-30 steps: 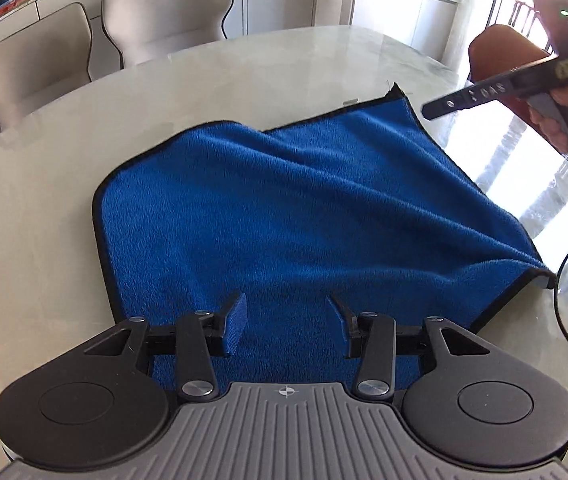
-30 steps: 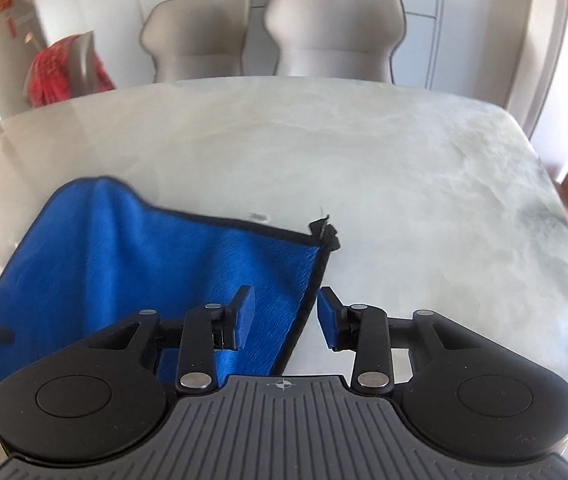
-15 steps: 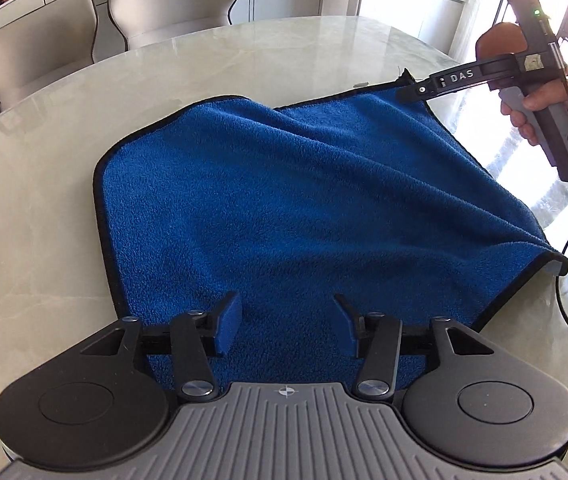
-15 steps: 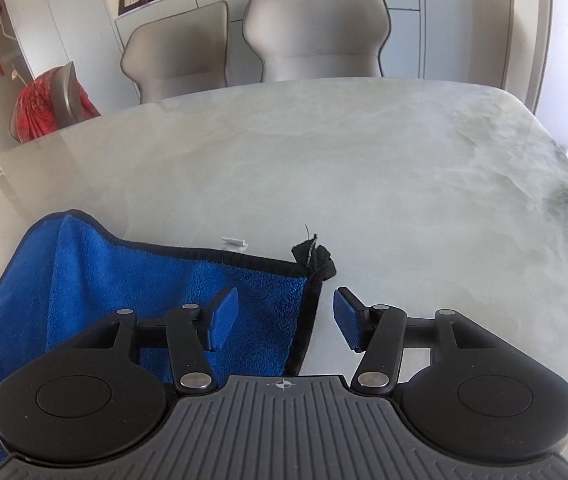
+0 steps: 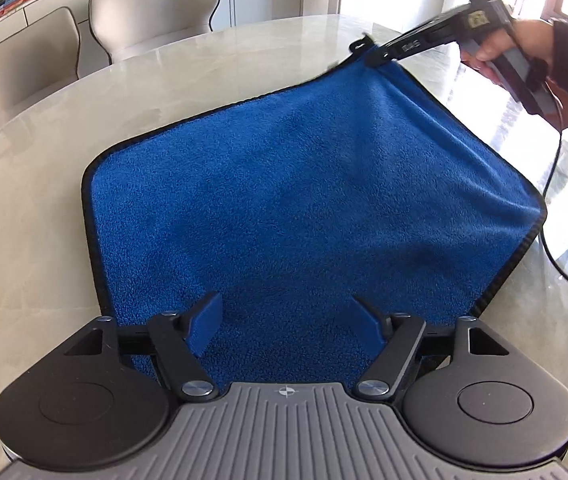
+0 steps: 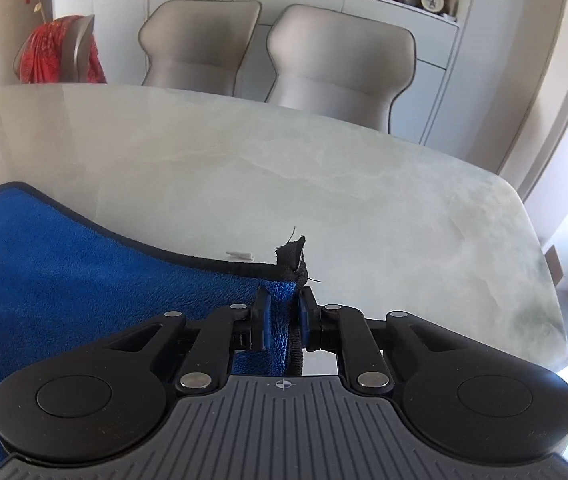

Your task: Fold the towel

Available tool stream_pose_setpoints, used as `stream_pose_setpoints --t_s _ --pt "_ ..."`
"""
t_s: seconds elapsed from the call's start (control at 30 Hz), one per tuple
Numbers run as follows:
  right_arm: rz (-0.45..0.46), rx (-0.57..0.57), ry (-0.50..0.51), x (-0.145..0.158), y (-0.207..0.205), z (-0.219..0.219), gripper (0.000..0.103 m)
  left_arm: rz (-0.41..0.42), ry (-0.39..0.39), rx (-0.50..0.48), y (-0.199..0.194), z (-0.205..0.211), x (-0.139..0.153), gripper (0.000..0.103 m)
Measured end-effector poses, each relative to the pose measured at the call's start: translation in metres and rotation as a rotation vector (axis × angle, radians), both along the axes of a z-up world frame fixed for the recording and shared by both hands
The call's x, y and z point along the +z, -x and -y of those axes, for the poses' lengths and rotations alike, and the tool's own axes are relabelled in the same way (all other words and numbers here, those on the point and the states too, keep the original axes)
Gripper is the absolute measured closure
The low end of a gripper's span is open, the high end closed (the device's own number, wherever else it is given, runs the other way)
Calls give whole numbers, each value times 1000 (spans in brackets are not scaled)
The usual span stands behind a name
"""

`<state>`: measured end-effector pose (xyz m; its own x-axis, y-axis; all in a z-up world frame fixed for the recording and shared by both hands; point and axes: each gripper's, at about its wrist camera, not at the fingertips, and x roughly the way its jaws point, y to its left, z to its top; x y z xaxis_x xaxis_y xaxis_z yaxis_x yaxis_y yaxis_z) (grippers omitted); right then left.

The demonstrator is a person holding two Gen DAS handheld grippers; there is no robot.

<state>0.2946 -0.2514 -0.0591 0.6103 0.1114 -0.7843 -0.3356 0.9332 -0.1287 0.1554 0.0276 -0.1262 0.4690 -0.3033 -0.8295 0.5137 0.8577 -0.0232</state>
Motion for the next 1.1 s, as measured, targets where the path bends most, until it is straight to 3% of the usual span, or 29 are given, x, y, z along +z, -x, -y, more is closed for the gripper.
stream_pose_setpoints --t_s 0.13,0.2,0.37,0.47,0.6,0.73,0.9,1.1 --pt "22 -39 23 11 15 4 72 -4 0 -5 3 0 0 28" --pt "46 -67 13 21 28 10 58 -18 16 -2 1 -3 3 28" --pt "-71 -30 -156 37 94 12 57 13 46 -10 -27 -7 12 28" --pt "-147 42 -181 33 137 -8 57 39 44 -11 -51 -6 15 28" --pt "-247 14 -245 20 171 -17 57 73 42 -13 -83 -5 19 28" --pt "-255 -14 -227 19 188 -14 56 97 36 -11 -115 -2 20 28" --pt "-243 20 -166 19 198 -16 51 64 23 30 -139 0 7 28" --pt "-238 15 -171 19 205 -13 47 25 26 50 -152 -10 -3 28"
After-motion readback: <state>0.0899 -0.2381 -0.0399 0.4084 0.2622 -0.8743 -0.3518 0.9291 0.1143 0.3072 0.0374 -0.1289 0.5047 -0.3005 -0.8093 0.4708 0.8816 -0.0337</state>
